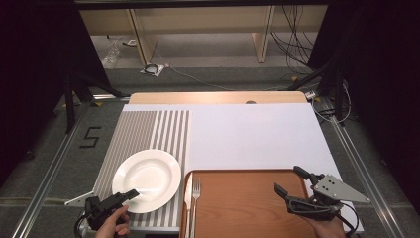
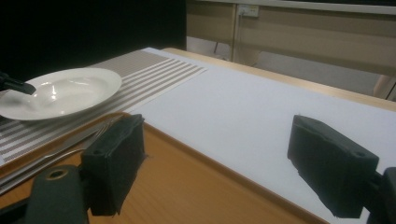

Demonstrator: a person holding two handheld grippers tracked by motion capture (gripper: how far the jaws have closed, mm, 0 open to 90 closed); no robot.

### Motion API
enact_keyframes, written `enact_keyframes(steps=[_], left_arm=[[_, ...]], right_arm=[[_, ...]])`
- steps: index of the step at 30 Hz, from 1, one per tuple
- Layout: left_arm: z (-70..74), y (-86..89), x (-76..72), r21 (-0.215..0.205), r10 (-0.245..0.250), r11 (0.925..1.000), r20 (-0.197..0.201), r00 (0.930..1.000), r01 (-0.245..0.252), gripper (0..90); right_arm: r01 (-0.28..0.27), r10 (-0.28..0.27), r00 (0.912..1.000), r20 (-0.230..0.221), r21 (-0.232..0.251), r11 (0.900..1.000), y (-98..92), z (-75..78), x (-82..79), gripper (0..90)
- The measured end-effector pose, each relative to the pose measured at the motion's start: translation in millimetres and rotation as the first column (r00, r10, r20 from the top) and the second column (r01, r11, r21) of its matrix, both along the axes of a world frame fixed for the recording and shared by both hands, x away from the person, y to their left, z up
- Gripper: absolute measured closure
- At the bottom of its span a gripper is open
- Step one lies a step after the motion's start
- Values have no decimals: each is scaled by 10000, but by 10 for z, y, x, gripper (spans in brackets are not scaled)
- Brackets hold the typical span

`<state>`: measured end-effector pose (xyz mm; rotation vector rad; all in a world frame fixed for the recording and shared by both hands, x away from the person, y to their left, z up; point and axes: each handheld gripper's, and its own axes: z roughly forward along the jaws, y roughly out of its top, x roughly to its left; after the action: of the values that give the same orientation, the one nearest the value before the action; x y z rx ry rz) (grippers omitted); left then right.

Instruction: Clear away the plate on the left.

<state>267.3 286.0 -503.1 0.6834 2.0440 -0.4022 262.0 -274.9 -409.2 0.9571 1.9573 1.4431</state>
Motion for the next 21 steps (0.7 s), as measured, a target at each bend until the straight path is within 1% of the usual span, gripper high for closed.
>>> enact_keyframes(steps=[3, 5, 6, 11, 19, 21], left_arm=[[2, -6, 3, 115, -32, 9999, -10, 10000, 32, 555], [3, -11, 7, 261, -78, 9996, 4, 10000, 78, 557], [1, -12, 9, 261, -36, 9997, -80, 10000, 38, 572], [-3, -19, 13, 409, -57, 9991, -173, 9998, 64, 618], [-20, -26, 23, 720, -59, 9974, -567, 9984, 100, 754], [-21, -27, 24, 712, -51, 9974, -541, 9985, 89, 770]], right_arm=[[28, -28, 10000, -72, -15, 10000, -3, -2, 1, 197], [7, -7, 10000, -22, 2, 10000, 0, -1, 2, 198], [-8, 8, 10000, 5, 6, 10000, 1, 2, 0, 198], [-9, 9, 10000, 2, 13, 10000, -1, 0, 2, 198], [-30, 30, 10000, -13, -11, 10000, 7, 2, -2, 201], [-32, 32, 10000, -3, -10, 10000, 7, -1, 2, 202]])
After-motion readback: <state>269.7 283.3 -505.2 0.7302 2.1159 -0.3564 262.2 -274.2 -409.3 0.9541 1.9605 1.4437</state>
